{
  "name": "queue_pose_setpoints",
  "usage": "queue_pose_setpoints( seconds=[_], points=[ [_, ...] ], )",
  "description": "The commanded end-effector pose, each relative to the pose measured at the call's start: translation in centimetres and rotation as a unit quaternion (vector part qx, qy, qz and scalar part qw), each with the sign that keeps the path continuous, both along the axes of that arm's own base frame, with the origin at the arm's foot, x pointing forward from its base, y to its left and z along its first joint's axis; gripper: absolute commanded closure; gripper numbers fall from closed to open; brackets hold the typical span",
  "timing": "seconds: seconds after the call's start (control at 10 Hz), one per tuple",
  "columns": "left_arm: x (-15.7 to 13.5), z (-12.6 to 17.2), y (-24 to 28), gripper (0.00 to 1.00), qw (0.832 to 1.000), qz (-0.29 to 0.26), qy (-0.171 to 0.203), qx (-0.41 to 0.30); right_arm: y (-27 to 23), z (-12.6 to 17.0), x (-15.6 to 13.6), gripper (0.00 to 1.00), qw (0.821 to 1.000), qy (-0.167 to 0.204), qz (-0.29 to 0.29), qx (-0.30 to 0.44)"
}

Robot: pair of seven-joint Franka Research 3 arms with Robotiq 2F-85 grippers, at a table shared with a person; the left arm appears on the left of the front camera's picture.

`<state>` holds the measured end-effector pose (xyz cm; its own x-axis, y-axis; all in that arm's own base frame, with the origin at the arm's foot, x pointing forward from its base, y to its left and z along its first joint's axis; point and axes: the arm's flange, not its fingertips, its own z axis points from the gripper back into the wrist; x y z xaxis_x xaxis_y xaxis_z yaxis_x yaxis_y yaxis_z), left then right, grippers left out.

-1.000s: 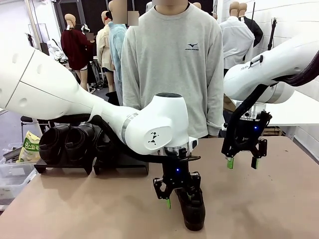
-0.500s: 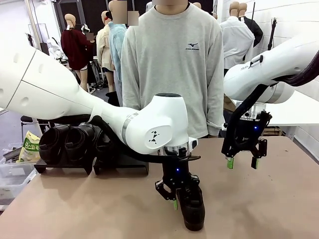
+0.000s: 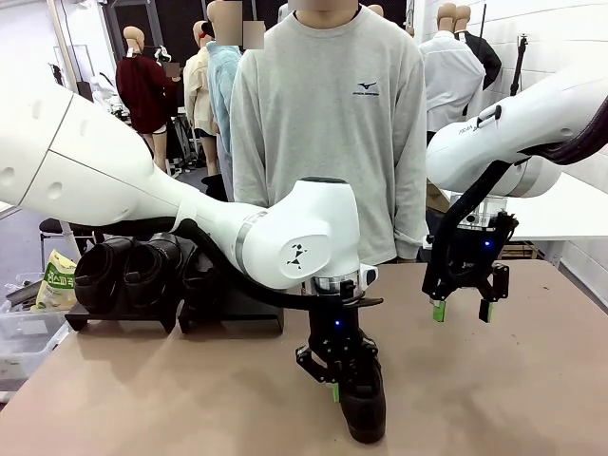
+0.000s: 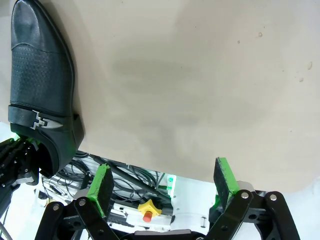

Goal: Organize the shoes by placing them on the stand.
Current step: Place the Shoe from the middle of the table onto the Shoes Stand.

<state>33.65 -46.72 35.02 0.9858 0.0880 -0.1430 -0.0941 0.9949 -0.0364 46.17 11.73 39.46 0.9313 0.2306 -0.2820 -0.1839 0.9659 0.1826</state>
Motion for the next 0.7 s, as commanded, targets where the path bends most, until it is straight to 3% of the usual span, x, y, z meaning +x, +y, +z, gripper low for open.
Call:
queue_pose_setpoints(
  seconds=[0.0, 0.1, 0.2, 0.4, 0.6],
  points=[
    [-0.2, 1.3, 0.5, 1.0, 1.0, -0.019, 0.015, -0.014, -0.1, 0.1, 0.0, 0.0, 1.0, -0.002, 0.005, -0.007],
    [-0.6, 4.0, 2.0, 1.0, 0.998, -0.042, -0.005, -0.041, -0.1, 0.1, 0.0, 0.0, 1.0, -0.002, 0.005, -0.007],
    [-1.2, 6.9, 3.7, 1.0, 0.995, -0.058, -0.057, -0.054, -0.1, 0.1, 0.0, 0.0, 1.0, -0.002, 0.005, -0.007],
    [-0.7, 10.0, 7.3, 1.0, 0.985, -0.067, -0.156, -0.035, -0.1, 0.1, 0.0, 0.0, 1.0, -0.002, 0.005, -0.007],
    [3.4, 10.7, 12.2, 1.0, 0.983, -0.053, -0.177, -0.013, -0.1, 0.1, 0.0, 0.0, 1.0, -0.002, 0.005, -0.007]
  ],
)
